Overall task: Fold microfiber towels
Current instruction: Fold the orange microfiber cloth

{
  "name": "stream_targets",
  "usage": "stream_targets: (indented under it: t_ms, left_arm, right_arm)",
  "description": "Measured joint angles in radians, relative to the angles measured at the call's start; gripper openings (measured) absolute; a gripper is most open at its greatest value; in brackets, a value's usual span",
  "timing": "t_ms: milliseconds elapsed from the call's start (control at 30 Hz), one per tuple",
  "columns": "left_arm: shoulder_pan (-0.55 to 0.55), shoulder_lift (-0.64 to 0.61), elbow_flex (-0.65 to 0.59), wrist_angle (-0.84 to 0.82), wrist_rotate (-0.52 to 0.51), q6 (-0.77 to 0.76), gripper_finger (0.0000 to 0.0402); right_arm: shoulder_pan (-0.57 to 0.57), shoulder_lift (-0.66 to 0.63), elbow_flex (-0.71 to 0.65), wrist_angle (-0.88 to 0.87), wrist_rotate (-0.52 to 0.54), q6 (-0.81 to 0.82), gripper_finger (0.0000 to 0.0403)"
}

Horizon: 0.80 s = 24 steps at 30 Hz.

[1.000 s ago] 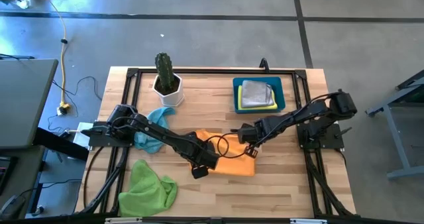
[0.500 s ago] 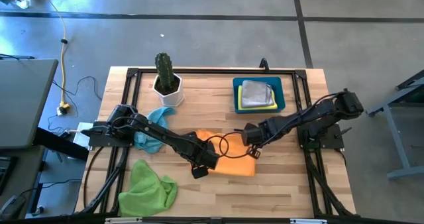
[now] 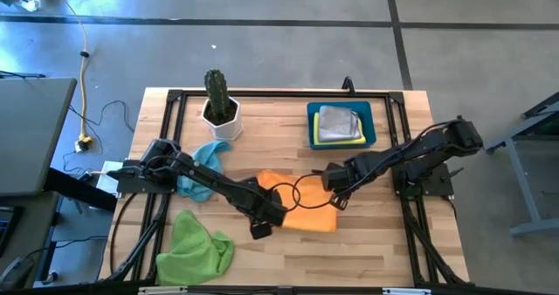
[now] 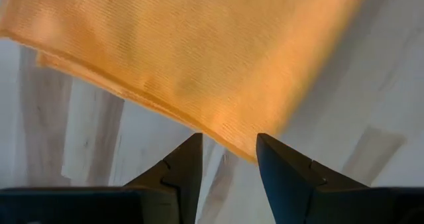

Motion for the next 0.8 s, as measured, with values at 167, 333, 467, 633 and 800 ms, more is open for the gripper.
stream_targets:
  t_ms: [167,333,467,633,800]
  left_arm:
    - [-0.043,-0.007,0.0,-0.028,0.048,0.064,0.0131]
    - [-0.105,-0.019,0.0,-0.094,0.072,0.085,0.0131]
    - [-0.152,-0.023,0.0,-0.11,0.071,0.057,0.0131]
    - [-0.204,-0.028,0.0,-0.108,0.07,0.014,0.0131]
    - [-0.238,-0.028,0.0,-0.108,0.07,-0.03,0.0131]
  right_arm:
    - [0.068,-0.036,0.0,0.075,0.019,-0.068,0.0129]
    - [0.182,-0.001,0.0,0.224,0.086,-0.097,0.0129]
    - [0.256,0.06,0.0,0.313,0.102,-0.13,0.0128]
    - [0.321,0.153,0.0,0.369,0.107,-0.116,0.0128]
    - [0.352,0.227,0.0,0.439,0.097,-0.077,0.0128]
